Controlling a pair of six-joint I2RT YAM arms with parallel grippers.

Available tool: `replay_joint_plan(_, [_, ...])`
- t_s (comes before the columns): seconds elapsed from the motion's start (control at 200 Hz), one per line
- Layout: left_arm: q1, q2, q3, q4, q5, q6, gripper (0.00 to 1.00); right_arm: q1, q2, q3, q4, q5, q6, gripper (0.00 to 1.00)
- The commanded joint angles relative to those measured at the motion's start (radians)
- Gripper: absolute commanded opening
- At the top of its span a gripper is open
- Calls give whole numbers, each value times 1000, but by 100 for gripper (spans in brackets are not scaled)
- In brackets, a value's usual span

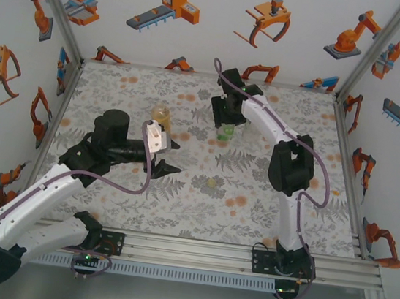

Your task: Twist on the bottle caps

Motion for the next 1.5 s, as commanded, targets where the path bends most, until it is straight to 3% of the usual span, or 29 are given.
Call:
replay_joint_plan(0.0, [6, 8, 6, 7, 24, -21, 61, 0, 19, 16, -9, 33, -16, 49])
replay_joint_plan(0.611, [6, 12, 8, 15, 32, -29, 61, 0, -41, 1, 14, 38, 26, 70])
replay_joint_plan(1.207, [19, 15, -1, 30, 13, -33, 60, 1, -225, 37, -54, -16, 25, 70])
replay_joint_plan(1.492, [64, -65, -54, 112, -111, -67, 63, 21, -415, -190, 145, -148, 55, 67])
